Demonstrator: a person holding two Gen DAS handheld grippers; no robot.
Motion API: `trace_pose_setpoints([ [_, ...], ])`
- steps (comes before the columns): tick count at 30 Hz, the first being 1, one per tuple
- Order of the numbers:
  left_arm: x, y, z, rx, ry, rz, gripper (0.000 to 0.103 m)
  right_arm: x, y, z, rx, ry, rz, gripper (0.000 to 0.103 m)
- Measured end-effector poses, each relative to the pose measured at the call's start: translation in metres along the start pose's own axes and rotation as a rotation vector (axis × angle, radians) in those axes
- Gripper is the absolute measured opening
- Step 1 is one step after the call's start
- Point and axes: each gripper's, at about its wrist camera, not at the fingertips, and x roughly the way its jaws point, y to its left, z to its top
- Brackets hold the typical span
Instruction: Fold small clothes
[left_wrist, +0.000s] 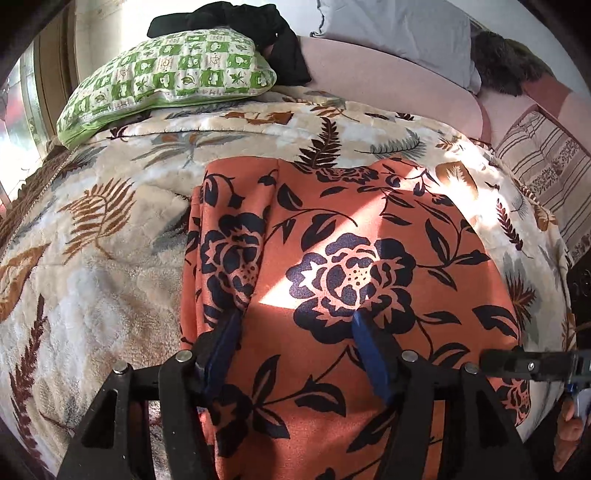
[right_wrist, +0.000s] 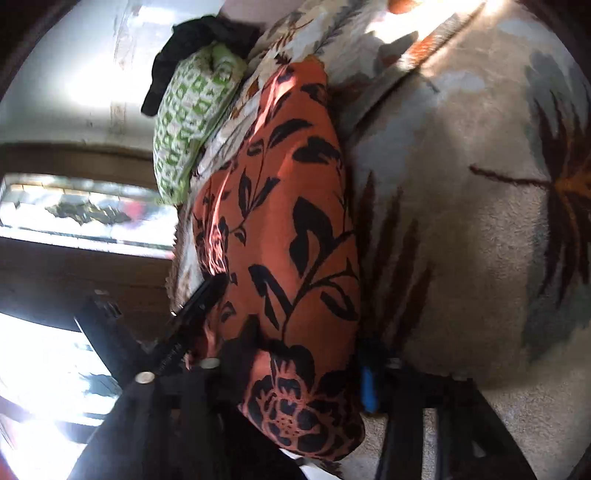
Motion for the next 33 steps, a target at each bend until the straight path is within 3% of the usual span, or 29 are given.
trace_pose_setpoints([
  [3, 0.000, 0.003, -0.002, 0.004, -0.010, -0.018, 0.064, -0.009, 0.024, -0.007, -0.109, -0.040, -0.101, 0.033],
  [5, 0.000, 0.002, -0.003, 0.008, -0.018, -0.017, 0.064, 0.003, 0.019, -0.009, -0.153, -0.001, -0.186, 0.035],
  [7, 0.000, 0.002, -0.003, 0.008, -0.027, -0.020, 0.064, 0.003, 0.008, -0.005, -0.106, 0.010, -0.120, 0.044],
  [9, -0.001, 0.004, -0.004, 0.002, -0.034, -0.037, 0.064, -0.013, 0.008, 0.000, -0.077, -0.022, -0.083, 0.075],
  [12, -0.001, 0.006, -0.004, 0.000, -0.041, -0.048, 0.064, -0.038, 0.008, 0.018, -0.051, -0.129, -0.074, 0.077],
  [15, -0.001, 0.008, -0.006, 0.002, -0.049, -0.059, 0.064, -0.026, -0.008, 0.049, 0.068, -0.123, -0.018, 0.077],
  [16, -0.001, 0.009, -0.006, 0.001, -0.051, -0.065, 0.064, -0.011, -0.013, 0.058, 0.092, -0.076, 0.002, 0.076],
  [17, -0.001, 0.009, -0.006, 0.001, -0.051, -0.067, 0.064, 0.007, -0.013, 0.063, 0.093, -0.012, -0.002, 0.045],
  [18, -0.001, 0.010, -0.006, -0.002, -0.054, -0.071, 0.064, 0.015, -0.004, 0.064, 0.049, 0.011, -0.059, 0.033],
  [20, -0.002, 0.013, -0.006, -0.013, -0.058, -0.082, 0.064, 0.012, 0.038, 0.057, -0.161, -0.022, -0.219, 0.032],
  [22, -0.001, 0.011, -0.006, -0.007, -0.057, -0.081, 0.064, 0.013, 0.053, 0.052, -0.249, -0.043, -0.310, 0.032],
  [24, -0.001, 0.009, -0.006, 0.012, -0.060, -0.068, 0.064, 0.021, 0.039, 0.058, -0.190, -0.007, -0.314, 0.040],
  [26, -0.001, 0.010, -0.007, 0.010, -0.062, -0.080, 0.064, 0.013, 0.036, 0.063, -0.140, -0.032, -0.254, 0.067],
  [27, -0.001, 0.012, -0.006, 0.006, -0.060, -0.085, 0.064, 0.007, 0.036, 0.065, -0.133, -0.064, -0.221, 0.075],
  [31, 0.000, 0.011, -0.005, 0.006, -0.060, -0.081, 0.064, 0.005, 0.013, 0.101, 0.042, -0.141, -0.098, 0.080],
  [32, 0.000, 0.012, -0.005, 0.006, -0.060, -0.084, 0.064, 0.016, 0.005, 0.112, 0.071, -0.108, -0.083, 0.074],
  [33, 0.000, 0.013, -0.005, 0.004, -0.058, -0.088, 0.064, 0.029, 0.005, 0.119, 0.053, -0.049, -0.112, 0.029],
])
